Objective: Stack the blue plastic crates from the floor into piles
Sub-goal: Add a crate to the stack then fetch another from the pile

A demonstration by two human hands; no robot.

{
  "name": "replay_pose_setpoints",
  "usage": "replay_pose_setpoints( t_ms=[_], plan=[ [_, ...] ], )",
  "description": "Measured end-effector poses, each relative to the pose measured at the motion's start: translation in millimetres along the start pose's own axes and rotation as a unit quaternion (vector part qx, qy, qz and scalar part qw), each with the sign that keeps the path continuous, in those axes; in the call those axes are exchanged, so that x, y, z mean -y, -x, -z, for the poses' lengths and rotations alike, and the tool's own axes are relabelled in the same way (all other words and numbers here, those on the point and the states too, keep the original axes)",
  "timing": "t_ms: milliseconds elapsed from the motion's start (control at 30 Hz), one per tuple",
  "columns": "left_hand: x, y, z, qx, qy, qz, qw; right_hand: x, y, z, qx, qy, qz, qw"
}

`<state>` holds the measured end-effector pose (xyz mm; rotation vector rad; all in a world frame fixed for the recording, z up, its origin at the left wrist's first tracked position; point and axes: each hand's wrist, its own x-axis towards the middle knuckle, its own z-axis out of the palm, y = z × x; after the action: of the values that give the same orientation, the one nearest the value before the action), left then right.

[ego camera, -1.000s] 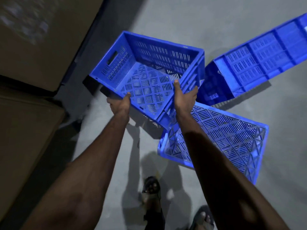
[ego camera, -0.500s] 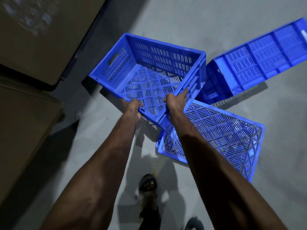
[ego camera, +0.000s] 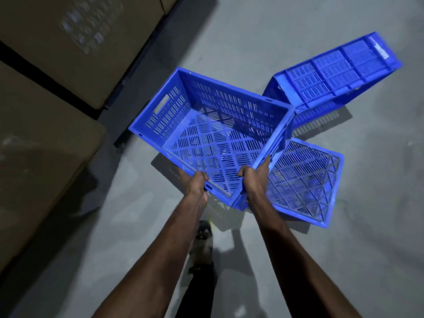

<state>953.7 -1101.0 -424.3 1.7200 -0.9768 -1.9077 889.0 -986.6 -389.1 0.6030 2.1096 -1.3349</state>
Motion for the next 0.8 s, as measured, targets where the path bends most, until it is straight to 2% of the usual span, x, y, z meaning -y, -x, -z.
replay_pose_setpoints(
  t_ms=[133, 367, 467, 600, 800],
  plan=[
    [47.5, 62.0, 46.0, 0.028, -0.008, 0.027, 0.999, -39.1, 64.4, 58.0, -0.014, -0.001, 0.034, 0.999],
    [95.0, 187.6, 126.2, 0.01, 0.001, -0.03, 1.0, -138.1, 142.6, 128.5, 0.007, -0.031, 0.043, 0.999],
    [115.7, 214.8, 164.8, -0.021, -0.008, 0.022, 1.0, -180.2, 172.0, 148.8, 0.028, -0.025, 0.032, 0.999],
    [155.4, 229.8, 214.4, -0.017, -0.011, 0.117, 0.993, -236.9, 184.7, 161.5, 0.044, -0.014, 0.034, 0.998],
    [221.4, 215.1, 245.8, -0.075, -0.046, 0.133, 0.987, -300.7, 173.4, 157.7, 0.065, -0.004, 0.004, 0.998]
  ],
)
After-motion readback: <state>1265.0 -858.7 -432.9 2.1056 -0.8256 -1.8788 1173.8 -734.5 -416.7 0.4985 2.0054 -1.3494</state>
